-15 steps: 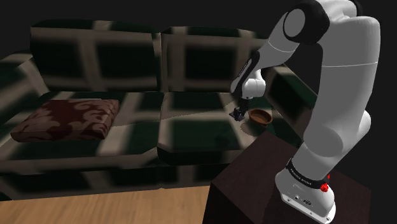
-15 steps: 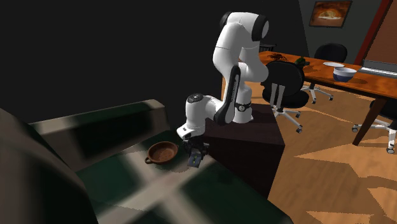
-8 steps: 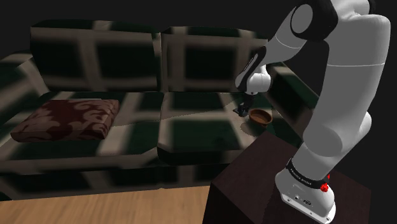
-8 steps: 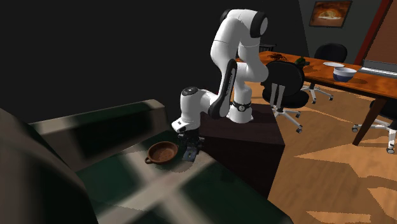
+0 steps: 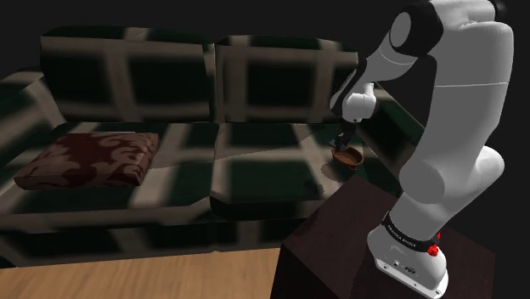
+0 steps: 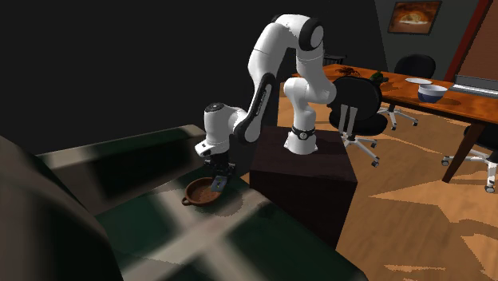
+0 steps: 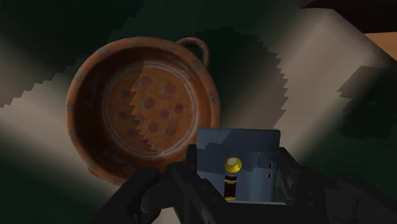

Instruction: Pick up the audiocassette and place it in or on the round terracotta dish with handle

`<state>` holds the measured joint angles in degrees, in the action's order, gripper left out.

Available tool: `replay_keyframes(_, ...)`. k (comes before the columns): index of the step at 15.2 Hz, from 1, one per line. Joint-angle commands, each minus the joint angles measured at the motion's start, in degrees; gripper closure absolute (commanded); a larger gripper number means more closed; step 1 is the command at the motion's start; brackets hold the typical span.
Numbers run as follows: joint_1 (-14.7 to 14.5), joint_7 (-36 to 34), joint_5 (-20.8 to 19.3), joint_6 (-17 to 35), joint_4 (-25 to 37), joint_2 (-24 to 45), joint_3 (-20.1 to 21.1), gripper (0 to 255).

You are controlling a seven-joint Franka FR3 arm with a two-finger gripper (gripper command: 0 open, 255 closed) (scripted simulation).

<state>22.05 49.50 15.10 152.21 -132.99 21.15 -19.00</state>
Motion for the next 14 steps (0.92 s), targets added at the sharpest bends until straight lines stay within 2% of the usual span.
replay_keyframes(1,2.9,3.5,0.7,-1.2,2.8,1.8,-0.2,255)
replay_keyframes(6,9.2,10.0,1.7,-4.5,9.4,5.6,-0.6,255)
replay_keyframes(14,11.0,11.9,4.4,-0.8,10.6,10.5,1.7,255)
